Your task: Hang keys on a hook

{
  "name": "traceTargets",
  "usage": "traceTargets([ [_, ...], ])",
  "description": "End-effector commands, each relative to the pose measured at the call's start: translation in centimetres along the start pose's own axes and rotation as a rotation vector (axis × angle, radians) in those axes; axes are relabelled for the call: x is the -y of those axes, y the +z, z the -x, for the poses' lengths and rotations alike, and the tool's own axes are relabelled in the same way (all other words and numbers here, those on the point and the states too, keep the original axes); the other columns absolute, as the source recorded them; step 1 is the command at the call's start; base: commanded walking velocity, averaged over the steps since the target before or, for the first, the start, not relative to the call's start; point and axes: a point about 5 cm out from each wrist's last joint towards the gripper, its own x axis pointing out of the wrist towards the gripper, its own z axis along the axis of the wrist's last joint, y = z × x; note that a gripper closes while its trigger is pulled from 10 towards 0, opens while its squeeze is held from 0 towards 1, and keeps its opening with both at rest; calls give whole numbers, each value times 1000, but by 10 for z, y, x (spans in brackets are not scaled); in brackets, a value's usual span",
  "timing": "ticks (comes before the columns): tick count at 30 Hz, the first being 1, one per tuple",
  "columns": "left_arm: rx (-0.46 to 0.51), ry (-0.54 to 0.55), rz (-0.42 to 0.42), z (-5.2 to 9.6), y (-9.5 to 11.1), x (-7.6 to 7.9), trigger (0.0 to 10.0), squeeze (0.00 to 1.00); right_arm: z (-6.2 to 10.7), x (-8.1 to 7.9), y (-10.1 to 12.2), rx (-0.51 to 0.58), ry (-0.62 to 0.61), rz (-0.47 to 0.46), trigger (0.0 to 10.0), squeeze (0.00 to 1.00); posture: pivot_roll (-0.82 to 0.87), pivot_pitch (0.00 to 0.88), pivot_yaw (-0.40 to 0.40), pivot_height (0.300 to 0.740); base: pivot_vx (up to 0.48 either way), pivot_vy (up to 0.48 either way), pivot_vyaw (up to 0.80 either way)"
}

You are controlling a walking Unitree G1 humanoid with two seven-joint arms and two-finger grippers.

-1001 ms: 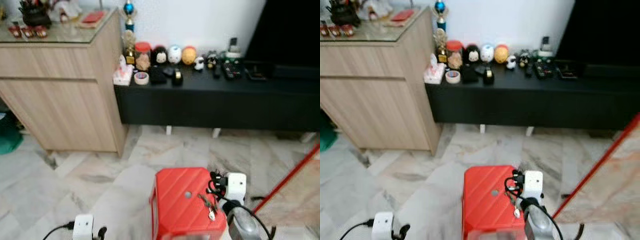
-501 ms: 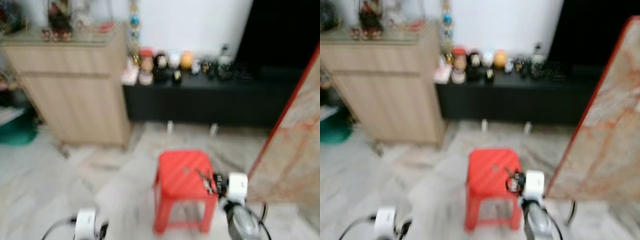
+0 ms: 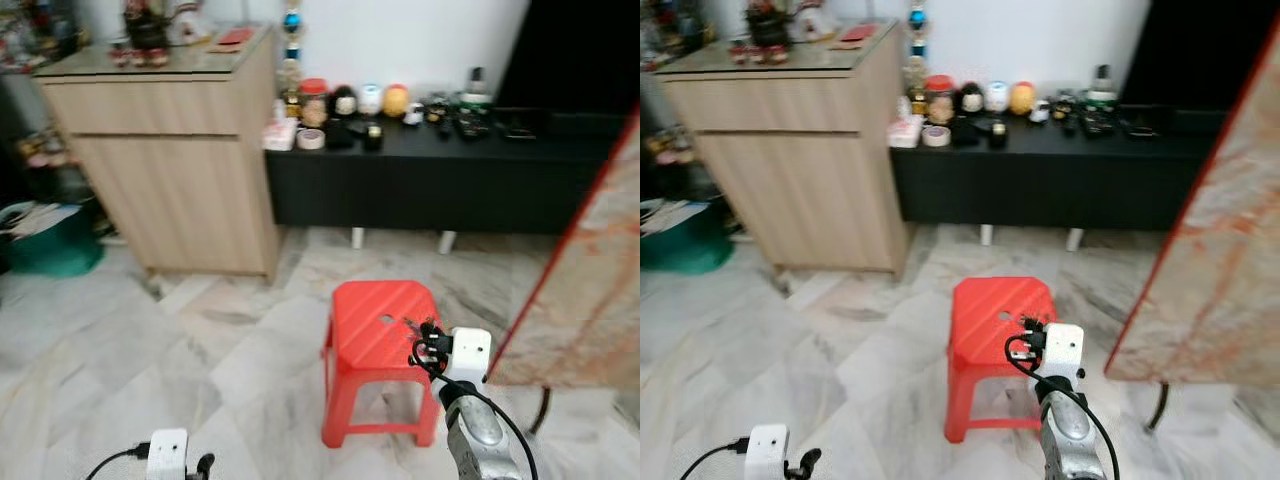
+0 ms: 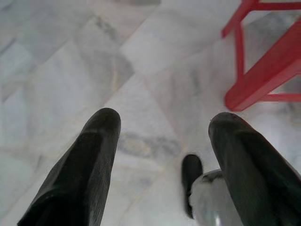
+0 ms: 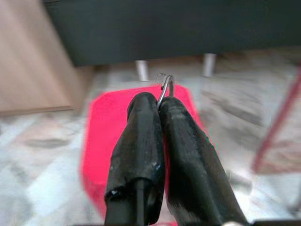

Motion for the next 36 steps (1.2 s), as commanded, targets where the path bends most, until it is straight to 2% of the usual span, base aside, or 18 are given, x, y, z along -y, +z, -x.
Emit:
traceTargets([
  [1, -39, 6, -15, 3, -9, -3, 10000, 0, -5, -8, 10, 37, 16, -10, 10000, 0, 37, 0, -13, 725, 0, -255, 0],
  [23, -32, -10, -13, 2, -7, 3, 10000, 0, -6, -11, 20, 65, 11, 11, 10000, 0, 35, 0, -20, 725, 0, -289, 0],
  [36, -36, -6, -15, 2, -7, 1, 10000, 0, -8, -5, 27, 85, -25, -4, 10000, 0, 32, 0, -7, 725, 0, -305, 0],
])
